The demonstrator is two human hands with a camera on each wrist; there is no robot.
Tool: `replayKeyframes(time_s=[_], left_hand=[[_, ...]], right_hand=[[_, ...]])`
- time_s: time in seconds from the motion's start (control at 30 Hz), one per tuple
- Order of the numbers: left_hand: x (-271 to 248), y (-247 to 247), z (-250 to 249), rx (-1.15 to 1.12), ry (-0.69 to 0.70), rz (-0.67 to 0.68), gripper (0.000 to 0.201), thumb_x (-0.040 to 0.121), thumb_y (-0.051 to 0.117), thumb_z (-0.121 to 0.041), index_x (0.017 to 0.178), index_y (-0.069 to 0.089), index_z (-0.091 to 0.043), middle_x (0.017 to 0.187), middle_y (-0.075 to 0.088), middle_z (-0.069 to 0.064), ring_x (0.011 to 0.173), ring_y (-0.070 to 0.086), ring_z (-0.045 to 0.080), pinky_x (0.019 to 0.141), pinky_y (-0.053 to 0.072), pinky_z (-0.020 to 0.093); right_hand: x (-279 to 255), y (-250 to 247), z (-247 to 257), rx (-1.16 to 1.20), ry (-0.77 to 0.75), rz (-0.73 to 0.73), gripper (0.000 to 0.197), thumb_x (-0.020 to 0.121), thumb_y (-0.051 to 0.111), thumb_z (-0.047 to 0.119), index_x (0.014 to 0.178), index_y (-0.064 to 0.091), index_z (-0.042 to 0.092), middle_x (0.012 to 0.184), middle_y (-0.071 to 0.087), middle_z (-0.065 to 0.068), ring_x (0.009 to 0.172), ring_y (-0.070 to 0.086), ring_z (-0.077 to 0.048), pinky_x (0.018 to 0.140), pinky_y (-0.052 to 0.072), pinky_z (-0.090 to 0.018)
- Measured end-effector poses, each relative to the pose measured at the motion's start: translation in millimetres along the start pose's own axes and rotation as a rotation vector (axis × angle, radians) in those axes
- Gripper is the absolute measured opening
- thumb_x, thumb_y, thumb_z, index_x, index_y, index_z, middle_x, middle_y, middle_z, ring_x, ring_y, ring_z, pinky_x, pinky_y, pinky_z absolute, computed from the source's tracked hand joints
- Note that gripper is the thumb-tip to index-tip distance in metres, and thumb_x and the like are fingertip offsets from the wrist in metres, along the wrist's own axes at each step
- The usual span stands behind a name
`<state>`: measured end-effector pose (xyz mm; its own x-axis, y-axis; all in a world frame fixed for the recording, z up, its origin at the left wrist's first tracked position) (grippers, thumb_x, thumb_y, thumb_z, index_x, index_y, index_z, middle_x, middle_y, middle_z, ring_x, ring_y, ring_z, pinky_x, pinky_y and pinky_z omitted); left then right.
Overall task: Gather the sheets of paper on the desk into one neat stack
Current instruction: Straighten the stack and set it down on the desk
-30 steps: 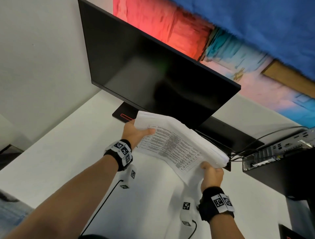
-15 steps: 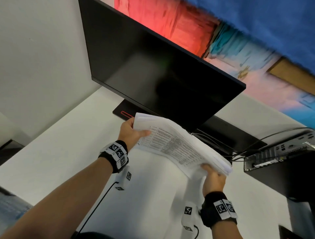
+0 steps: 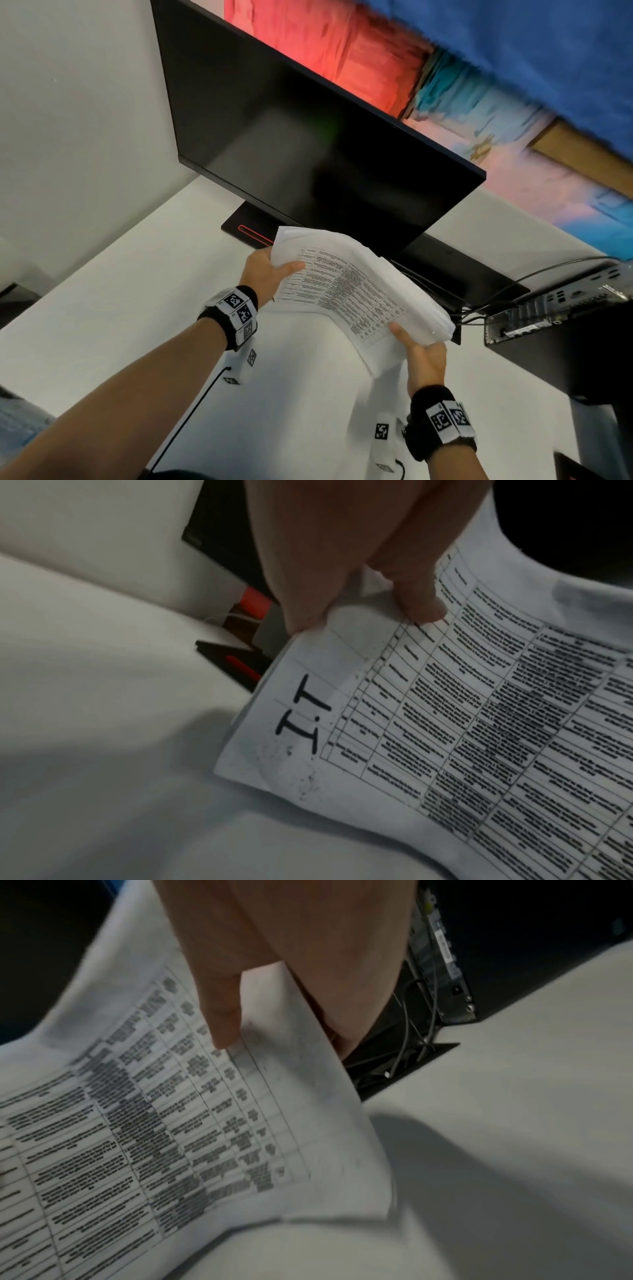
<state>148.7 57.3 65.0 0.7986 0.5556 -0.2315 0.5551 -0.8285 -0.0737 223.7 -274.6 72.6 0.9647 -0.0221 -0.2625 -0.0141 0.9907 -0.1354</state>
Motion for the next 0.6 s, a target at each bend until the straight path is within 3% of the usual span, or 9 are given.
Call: replayKeyframes(time_s=[0.07,0.17,0.23,0.33,0.43,0.47,0.53,0.6], left_hand=[[-2.9,-3.7,-25.1,0.041,0.079,0.032,0.026,0.082,0.081,-0.015,0.107,0.075,-0.015,0.097,0.077,0.0,0.091,0.074,0.016,0.088,0.061,0.038],[-8.6,-12.8,-73.1,0.158,0.252,0.078,0.021,0.08,0.082,-0.012,0.099,0.076,-0.015,0.096,0.079,0.006,0.086,0.073,0.015,0.085,0.059,0.032],[-15.0,-15.3,-105.1,0.268,0.347,0.124,0.019,0.079,0.084,-0.019,0.095,0.077,-0.014,0.091,0.079,0.005,0.079,0.071,0.006,0.078,0.057,0.024],[-28.6,-8.5,-145.7,0.492,0.49,0.218,0.03,0.078,0.084,-0.031,0.094,0.076,-0.007,0.088,0.079,0.009,0.08,0.073,0.019,0.077,0.057,0.035],[-39.1,-7.1,-171.7,0.534,0.542,0.277,0.016,0.077,0.085,-0.026,0.078,0.071,-0.019,0.078,0.075,0.004,0.068,0.064,0.011,0.067,0.049,0.026],[-41.3,-9.2,-178.3,0.525,0.555,0.279,0.016,0.077,0.085,-0.026,0.076,0.069,-0.023,0.077,0.073,0.001,0.067,0.063,0.009,0.066,0.047,0.023],[-39.8,-17.3,-182.0,0.498,0.567,0.248,0.018,0.079,0.083,-0.027,0.08,0.069,-0.016,0.081,0.073,0.002,0.072,0.065,0.012,0.068,0.049,0.026],[-35.3,-32.4,-175.9,0.481,0.565,0.105,0.029,0.083,0.079,-0.03,0.095,0.068,-0.006,0.095,0.07,0.009,0.086,0.063,0.02,0.078,0.05,0.032]], right_hand=[[0.7,-11.5,19.8,-0.041,-0.104,-0.043,0.063,0.072,0.084,0.005,0.128,0.057,0.016,0.115,0.067,-0.003,0.1,0.065,-0.014,0.081,0.053,-0.026],[-0.8,-26.3,55.6,-0.219,-0.326,-0.059,0.069,0.074,0.082,0.003,0.131,0.047,0.023,0.111,0.063,-0.001,0.099,0.063,-0.018,0.089,0.054,-0.035],[-5.8,-18.3,76.6,-0.396,-0.43,0.056,0.071,0.076,0.08,0.006,0.136,0.045,0.024,0.111,0.065,0.0,0.099,0.063,-0.014,0.091,0.053,-0.034],[-20.1,11.7,99.2,-0.665,-0.52,0.288,0.068,0.082,0.078,0.021,0.142,0.045,0.024,0.116,0.064,0.008,0.108,0.06,-0.005,0.088,0.048,-0.018],[-38.0,35.6,113.4,-0.72,-0.565,0.423,0.042,0.09,0.068,0.027,0.13,0.057,0.021,0.108,0.069,0.007,0.093,0.066,-0.004,0.074,0.049,-0.009],[-44.6,41.7,117.4,-0.697,-0.578,0.44,0.029,0.092,0.065,0.026,0.12,0.063,0.019,0.1,0.072,0.002,0.084,0.067,-0.006,0.067,0.05,-0.01],[-56.9,51.8,121.9,-0.61,-0.584,0.453,0.015,0.094,0.063,0.024,0.105,0.07,0.017,0.087,0.073,-0.002,0.073,0.067,-0.01,0.06,0.052,-0.02],[-65.3,61.7,118.3,-0.518,-0.555,0.464,0.018,0.094,0.062,0.021,0.107,0.071,0.012,0.088,0.076,-0.004,0.076,0.07,-0.014,0.065,0.057,-0.028]])
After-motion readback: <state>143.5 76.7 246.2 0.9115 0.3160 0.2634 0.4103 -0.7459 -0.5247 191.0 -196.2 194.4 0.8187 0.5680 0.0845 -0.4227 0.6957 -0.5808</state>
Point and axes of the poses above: each hand's wrist, its own x-axis towards the middle knuckle, its own y-axis out of the palm, z = x × y, the point moved 8 cm from there along x, towards the middle knuckle
